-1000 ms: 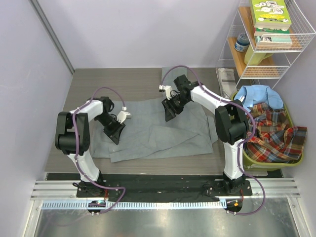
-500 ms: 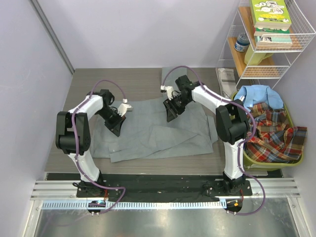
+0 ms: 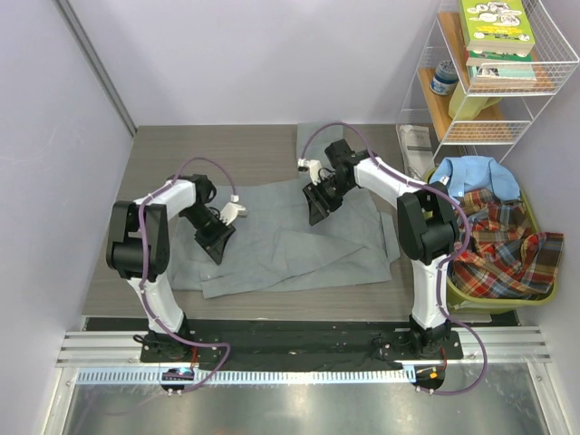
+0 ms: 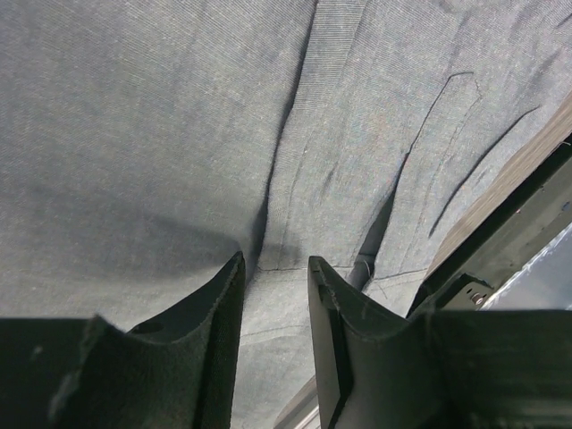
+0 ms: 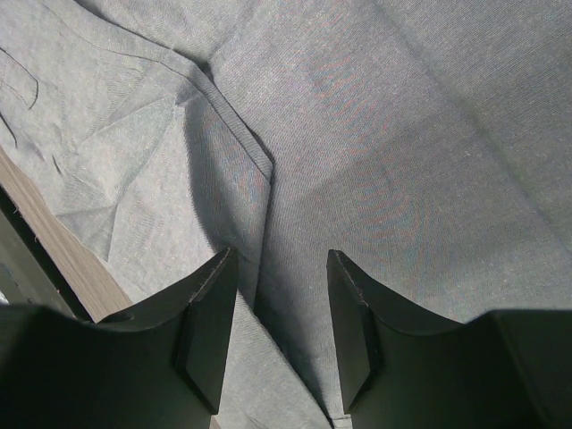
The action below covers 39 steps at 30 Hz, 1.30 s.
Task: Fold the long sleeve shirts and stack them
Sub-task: Fold the shirt
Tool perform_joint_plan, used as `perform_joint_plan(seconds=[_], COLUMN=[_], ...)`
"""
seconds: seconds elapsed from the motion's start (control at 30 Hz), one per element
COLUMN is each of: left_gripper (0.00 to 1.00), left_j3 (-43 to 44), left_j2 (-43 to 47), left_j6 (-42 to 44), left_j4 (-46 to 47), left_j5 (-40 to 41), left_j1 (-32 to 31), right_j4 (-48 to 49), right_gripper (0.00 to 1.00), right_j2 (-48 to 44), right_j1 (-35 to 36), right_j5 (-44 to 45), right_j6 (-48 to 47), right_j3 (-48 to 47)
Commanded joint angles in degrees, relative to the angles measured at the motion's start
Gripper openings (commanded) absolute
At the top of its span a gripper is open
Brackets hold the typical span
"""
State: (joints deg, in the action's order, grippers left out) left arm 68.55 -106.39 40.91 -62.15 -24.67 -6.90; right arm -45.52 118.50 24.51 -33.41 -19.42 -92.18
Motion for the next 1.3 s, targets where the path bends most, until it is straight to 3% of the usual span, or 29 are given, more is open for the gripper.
perform_joint_plan(seconds=[0.0, 0.1, 0.2, 0.33, 0.43, 0.9, 1.27], left_gripper=[0.36, 0.36, 0.29, 0.07, 0.0, 0.0, 0.02], left_j3=[-0.61, -0.88, -0.88, 0.08, 1.4, 10.37, 11.08], left_j2=[-0.31, -0.4, 0.3, 1.71, 2.15, -0.66, -2.07], left_j6=[-0.12, -0.39, -0.48, -0.47, -0.12, -0.74, -2.76], left_j4=[0.45, 0.8, 0.89, 0.28, -1.13, -1.13, 2.72], left_j5=[1.11, 1.55, 1.38, 0.41, -0.29, 3.57, 8.32], left_j1=[-0.75, -0.93, -1.01, -1.01, -1.01, -1.45, -1.54], right_j4=[0.08, 0.08, 0.16, 0.08, 0.08, -0.19, -1.5], right_gripper=[0.5, 0.5, 0.5, 0.5, 0.5, 0.51, 0.5], right_j2=[-3.89, -3.8, -3.8, -3.71, -3.54, -4.94, -8.19], right_j1=[-0.17, -0.25, -0.26, -0.34, -0.34, -1.66, -2.19], right_j5=[-1.31, -1.4, -1.31, -1.4, -1.57, -1.05, -1.13], right_j6=[-0.62, -0.71, -0.71, -0.71, -0.71, -1.15, -1.85], right_j3=[-0.19, -0.11, -0.02, 0.07, 0.07, 0.42, 3.5])
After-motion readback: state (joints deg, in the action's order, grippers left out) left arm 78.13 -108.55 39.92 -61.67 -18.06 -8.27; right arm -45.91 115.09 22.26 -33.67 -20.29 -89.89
